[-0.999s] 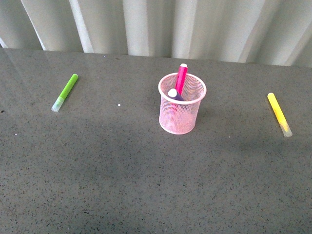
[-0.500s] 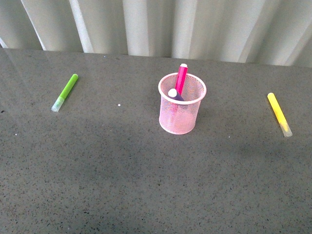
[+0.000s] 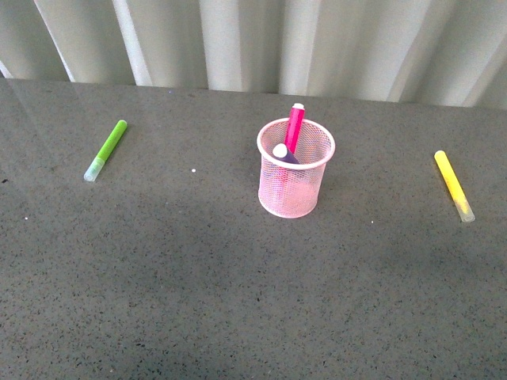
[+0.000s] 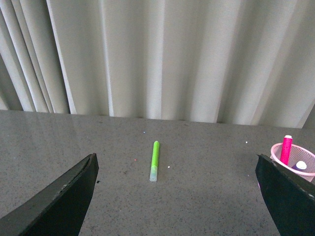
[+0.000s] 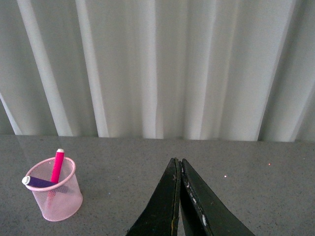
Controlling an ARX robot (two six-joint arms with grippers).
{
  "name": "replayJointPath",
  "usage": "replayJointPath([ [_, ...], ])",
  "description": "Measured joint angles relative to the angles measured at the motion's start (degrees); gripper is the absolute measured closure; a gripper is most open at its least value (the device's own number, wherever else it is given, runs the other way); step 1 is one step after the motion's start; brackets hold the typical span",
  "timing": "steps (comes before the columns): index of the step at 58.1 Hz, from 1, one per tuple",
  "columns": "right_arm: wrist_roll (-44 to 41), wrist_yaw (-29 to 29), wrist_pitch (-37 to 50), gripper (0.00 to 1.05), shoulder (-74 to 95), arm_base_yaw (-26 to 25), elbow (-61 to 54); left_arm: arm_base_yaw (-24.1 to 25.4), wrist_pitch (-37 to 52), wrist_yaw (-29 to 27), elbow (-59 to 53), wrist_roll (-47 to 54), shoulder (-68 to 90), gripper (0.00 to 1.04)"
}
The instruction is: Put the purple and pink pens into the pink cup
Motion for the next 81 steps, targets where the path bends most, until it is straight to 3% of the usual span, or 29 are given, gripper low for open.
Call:
replayJointPath([
  [14, 0.0, 0.0, 0.0, 1.00, 0.0, 0.0, 0.0, 0.0, 0.0, 0.0, 0.0, 0.0, 0.0, 0.07],
  [22, 0.0, 0.0, 0.0, 0.77, 0.0, 0.0, 0.0, 0.0, 0.0, 0.0, 0.0, 0.0, 0.0, 0.07],
  [31, 0.0, 0.0, 0.0, 0.42, 0.0, 0.0, 0.0, 0.0, 0.0, 0.0, 0.0, 0.0, 0.0, 0.07],
  [44, 0.0, 0.0, 0.0, 0.06, 0.0, 0.0, 0.0, 0.0, 0.0, 0.0, 0.0, 0.0, 0.0, 0.07],
  [81, 0.0, 0.0, -0.1, 0.07, 0.0, 0.0, 0.0, 0.0, 0.0, 0.0, 0.0, 0.0, 0.0, 0.07],
])
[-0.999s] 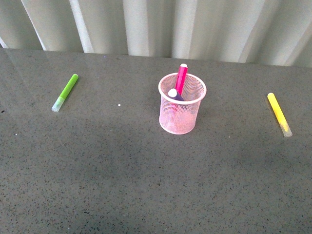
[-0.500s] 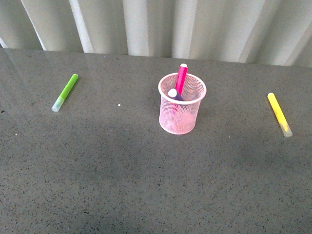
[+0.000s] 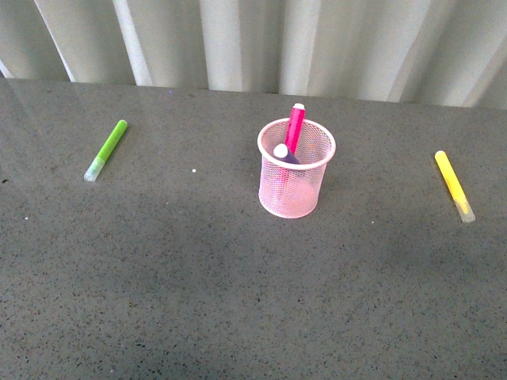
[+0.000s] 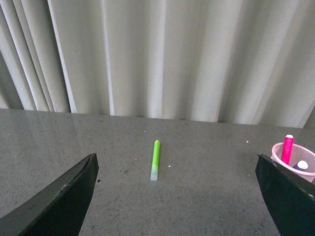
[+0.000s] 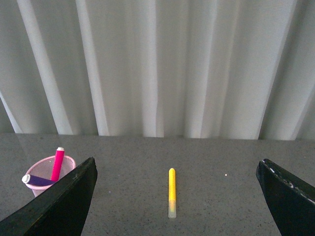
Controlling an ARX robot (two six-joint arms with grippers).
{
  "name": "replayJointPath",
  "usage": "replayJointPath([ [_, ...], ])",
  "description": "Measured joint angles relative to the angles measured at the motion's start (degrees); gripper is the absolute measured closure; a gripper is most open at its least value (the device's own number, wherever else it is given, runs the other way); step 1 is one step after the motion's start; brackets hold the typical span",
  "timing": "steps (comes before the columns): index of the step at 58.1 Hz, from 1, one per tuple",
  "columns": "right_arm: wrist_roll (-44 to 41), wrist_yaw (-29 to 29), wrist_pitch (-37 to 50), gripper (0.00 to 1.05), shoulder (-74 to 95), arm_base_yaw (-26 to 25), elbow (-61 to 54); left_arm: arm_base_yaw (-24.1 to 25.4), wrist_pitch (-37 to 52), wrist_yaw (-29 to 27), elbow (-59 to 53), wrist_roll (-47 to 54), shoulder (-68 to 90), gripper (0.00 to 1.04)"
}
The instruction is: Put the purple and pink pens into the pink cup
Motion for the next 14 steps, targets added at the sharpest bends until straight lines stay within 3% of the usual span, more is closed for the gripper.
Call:
replayJointPath([
  [14, 0.0, 0.0, 0.0, 0.07, 0.0, 0.0, 0.0, 0.0, 0.0, 0.0, 0.0, 0.0, 0.0, 0.07],
])
